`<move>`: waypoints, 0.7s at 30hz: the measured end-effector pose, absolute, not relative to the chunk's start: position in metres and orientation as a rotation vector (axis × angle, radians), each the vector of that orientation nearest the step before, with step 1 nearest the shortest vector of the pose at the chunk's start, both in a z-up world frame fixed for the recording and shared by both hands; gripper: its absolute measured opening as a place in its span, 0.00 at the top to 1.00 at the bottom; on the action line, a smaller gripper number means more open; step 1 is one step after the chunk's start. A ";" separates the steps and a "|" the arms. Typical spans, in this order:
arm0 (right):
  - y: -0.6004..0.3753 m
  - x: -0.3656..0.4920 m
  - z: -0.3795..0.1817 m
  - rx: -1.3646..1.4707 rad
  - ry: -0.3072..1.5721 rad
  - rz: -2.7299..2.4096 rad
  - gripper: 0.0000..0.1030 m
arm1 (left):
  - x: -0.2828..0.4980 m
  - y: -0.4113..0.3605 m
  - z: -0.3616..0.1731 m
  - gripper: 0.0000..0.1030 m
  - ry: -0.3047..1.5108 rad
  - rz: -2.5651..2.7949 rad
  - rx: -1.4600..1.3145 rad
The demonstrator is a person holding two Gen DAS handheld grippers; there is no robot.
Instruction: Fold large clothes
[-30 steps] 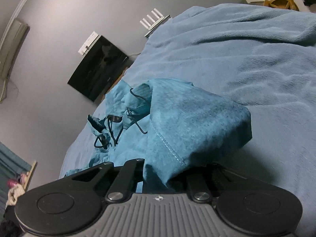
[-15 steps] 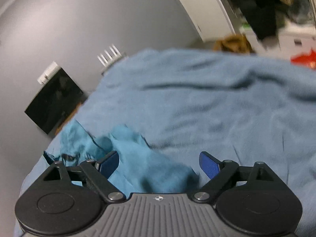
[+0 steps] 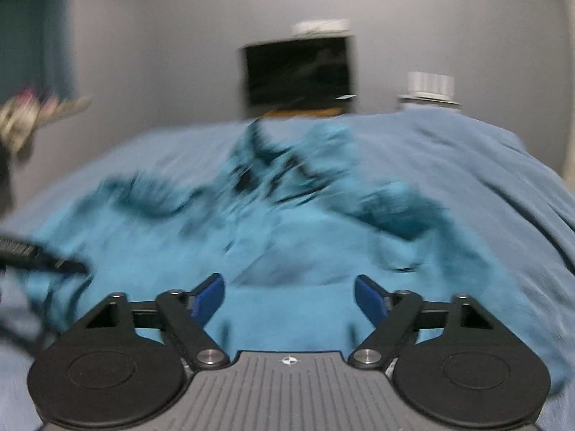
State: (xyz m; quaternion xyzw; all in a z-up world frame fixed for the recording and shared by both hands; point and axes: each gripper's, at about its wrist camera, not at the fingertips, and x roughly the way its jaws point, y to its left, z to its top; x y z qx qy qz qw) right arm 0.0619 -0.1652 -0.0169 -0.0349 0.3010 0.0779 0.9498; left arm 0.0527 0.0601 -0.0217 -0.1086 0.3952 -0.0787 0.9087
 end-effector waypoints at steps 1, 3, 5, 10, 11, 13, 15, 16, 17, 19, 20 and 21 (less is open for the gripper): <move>-0.155 0.066 -0.024 -0.123 0.639 0.172 0.25 | 0.055 0.053 -0.026 0.45 0.835 -0.163 -0.185; -0.140 0.069 -0.040 -0.200 0.699 0.172 0.25 | 0.060 0.047 -0.038 0.45 0.916 -0.161 -0.137; -0.131 0.073 -0.055 -0.256 0.749 0.161 0.24 | 0.066 0.047 -0.052 0.43 0.983 -0.164 -0.127; -0.137 0.085 -0.074 -0.232 0.849 0.127 0.24 | 0.070 0.041 -0.065 0.41 1.036 -0.170 -0.064; -0.138 0.087 -0.076 -0.222 0.857 0.120 0.24 | 0.070 0.038 -0.066 0.41 1.037 -0.168 -0.043; -0.138 0.093 -0.079 -0.214 0.869 0.117 0.24 | 0.070 0.037 -0.067 0.41 1.037 -0.165 -0.024; -0.139 0.092 -0.077 -0.209 0.862 0.119 0.24 | 0.068 0.040 -0.064 0.41 1.024 -0.166 -0.043; -0.140 0.093 -0.076 -0.200 0.847 0.121 0.24 | 0.067 0.044 -0.061 0.41 1.014 -0.165 -0.064; -0.142 0.091 -0.072 -0.187 0.826 0.120 0.24 | 0.067 0.048 -0.058 0.41 1.000 -0.160 -0.092; -0.149 0.085 -0.061 -0.149 0.779 0.095 0.23 | 0.062 0.058 -0.046 0.41 0.936 -0.124 -0.151; -0.153 0.082 -0.055 -0.122 0.753 0.075 0.22 | 0.062 0.060 -0.042 0.41 0.904 -0.105 -0.164; -0.159 0.079 -0.049 -0.093 0.732 0.054 0.22 | 0.059 0.065 -0.035 0.41 0.869 -0.077 -0.177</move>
